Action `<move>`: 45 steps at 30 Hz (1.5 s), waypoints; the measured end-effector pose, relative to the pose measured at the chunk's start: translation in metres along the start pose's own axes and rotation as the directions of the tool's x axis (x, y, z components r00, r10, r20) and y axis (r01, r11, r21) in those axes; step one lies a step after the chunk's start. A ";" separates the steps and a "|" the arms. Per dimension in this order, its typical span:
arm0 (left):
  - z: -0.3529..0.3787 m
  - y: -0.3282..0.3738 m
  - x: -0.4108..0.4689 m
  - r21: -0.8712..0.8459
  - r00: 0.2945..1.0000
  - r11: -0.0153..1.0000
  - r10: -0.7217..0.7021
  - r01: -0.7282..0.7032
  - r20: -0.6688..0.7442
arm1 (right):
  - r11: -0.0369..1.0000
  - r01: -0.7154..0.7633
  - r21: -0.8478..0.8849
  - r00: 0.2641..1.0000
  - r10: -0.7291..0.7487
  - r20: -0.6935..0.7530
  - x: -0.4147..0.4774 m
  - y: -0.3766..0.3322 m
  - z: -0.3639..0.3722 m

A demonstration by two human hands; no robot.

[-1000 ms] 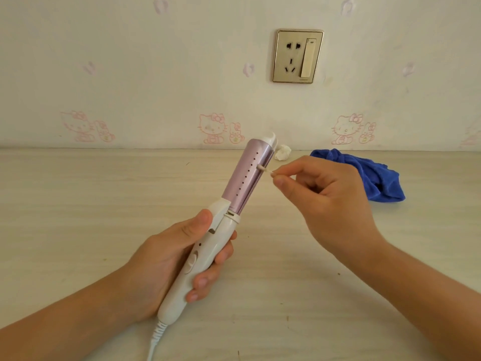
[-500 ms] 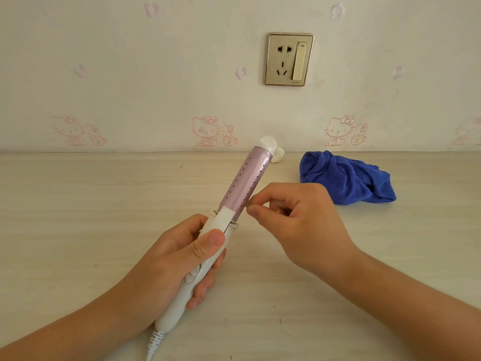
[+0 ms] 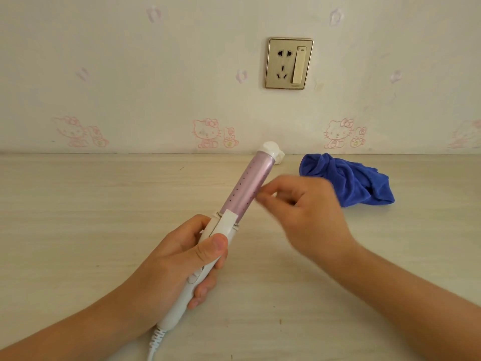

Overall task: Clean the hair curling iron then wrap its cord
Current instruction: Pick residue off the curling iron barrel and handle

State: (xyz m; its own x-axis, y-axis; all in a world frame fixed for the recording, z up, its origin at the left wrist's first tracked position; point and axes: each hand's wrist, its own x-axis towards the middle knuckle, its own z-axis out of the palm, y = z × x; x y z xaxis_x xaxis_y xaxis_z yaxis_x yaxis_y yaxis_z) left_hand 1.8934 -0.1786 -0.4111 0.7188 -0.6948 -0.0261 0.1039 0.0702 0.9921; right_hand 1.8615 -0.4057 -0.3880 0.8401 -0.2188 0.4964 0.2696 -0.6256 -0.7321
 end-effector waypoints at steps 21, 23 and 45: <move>0.002 0.001 -0.002 0.076 1.000 0.997 0.028 -0.028 0.007 | 0.996 0.016 0.088 0.997 -0.009 -0.078 0.008 0.007 -0.012; 0.002 0.001 -0.002 0.073 1.000 0.997 0.021 -0.022 0.009 | 0.995 -0.007 0.100 0.997 0.015 -0.077 0.008 0.008 -0.011; 0.000 -0.001 -0.002 0.097 1.000 0.995 0.027 -0.027 0.002 | 0.998 -0.005 0.066 0.999 0.003 0.037 0.002 0.001 -0.004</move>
State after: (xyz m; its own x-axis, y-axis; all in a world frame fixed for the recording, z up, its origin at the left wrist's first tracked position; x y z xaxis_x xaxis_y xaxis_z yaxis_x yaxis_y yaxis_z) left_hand 1.8920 -0.1777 -0.4119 0.7200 -0.6940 0.0012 0.0167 0.0192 0.9997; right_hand 1.8620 -0.4095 -0.3860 0.8575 -0.1931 0.4768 0.2955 -0.5739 -0.7638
